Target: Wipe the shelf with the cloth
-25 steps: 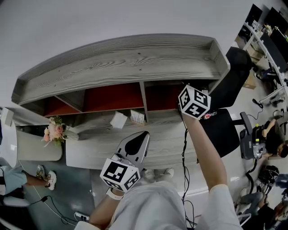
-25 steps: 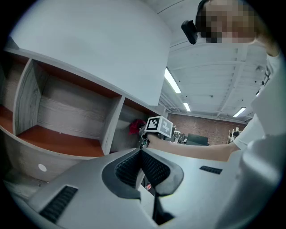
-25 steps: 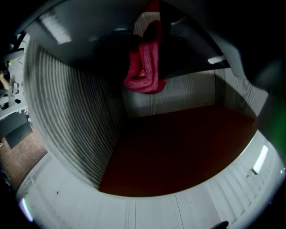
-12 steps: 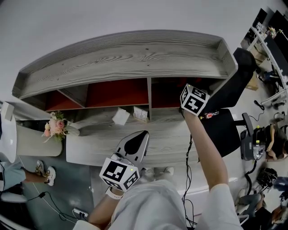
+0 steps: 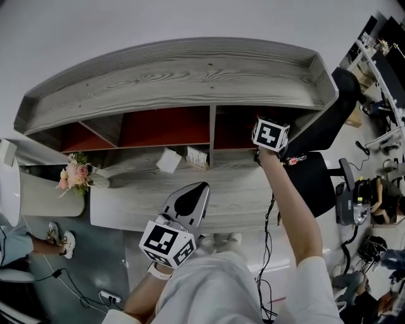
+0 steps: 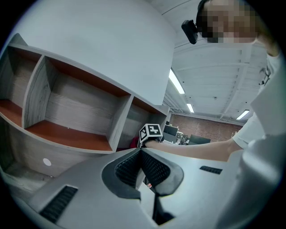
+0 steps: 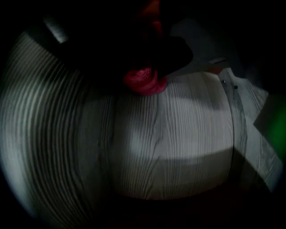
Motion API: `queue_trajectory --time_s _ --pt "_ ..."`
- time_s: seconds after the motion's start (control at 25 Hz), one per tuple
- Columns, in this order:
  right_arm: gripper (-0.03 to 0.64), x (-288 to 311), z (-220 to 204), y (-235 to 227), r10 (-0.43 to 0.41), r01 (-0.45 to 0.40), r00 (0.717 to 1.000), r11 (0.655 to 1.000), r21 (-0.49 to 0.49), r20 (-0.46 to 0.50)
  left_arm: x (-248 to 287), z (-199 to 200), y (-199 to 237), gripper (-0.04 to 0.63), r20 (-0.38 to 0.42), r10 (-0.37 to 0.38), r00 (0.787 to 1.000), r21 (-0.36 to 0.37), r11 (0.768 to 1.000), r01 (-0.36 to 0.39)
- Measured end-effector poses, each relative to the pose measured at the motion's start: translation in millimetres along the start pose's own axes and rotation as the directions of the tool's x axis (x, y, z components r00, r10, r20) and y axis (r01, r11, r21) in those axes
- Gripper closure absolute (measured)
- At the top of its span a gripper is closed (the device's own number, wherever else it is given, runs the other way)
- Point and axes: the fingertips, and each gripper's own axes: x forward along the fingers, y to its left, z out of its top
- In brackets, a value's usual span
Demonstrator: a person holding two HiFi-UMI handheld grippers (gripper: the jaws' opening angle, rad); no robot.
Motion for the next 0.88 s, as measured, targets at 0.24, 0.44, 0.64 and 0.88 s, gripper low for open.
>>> queue_trajectory --time_s 0.24,0.44,0.64,0.88 --pt "0.491 6.3 -13.0 9.8 0.054 -0.056 0.995 0.998 -0.022 -0.086 -2.1 -6.1 2.2 0.589 -0.002 0.008 1.0 -0.016 1.0 -0.008" --pt "0.491 -0.5 -14.8 41.2 0.15 -0.161 0.982 0.983 -0.089 -0.117 -3.3 -5.9 -2.2 0.589 -0.001 -0.002 1.0 -0.013 1.0 0.002" --pt "0.491 -7.2 -15.8 96.3 0.286 -0.307 0.949 0.934 -0.183 -0.131 -6.6 -7.7 -3.4 0.589 -0.006 0.002 1.0 -0.002 1.0 -0.002" --pt "0.491 -14.4 -12.2 145.5 0.397 -0.418 0.907 0.888 -0.19 -0.14 -17.1 -10.0 1.6 0.589 -0.006 0.025 1.0 -0.011 1.0 -0.025"
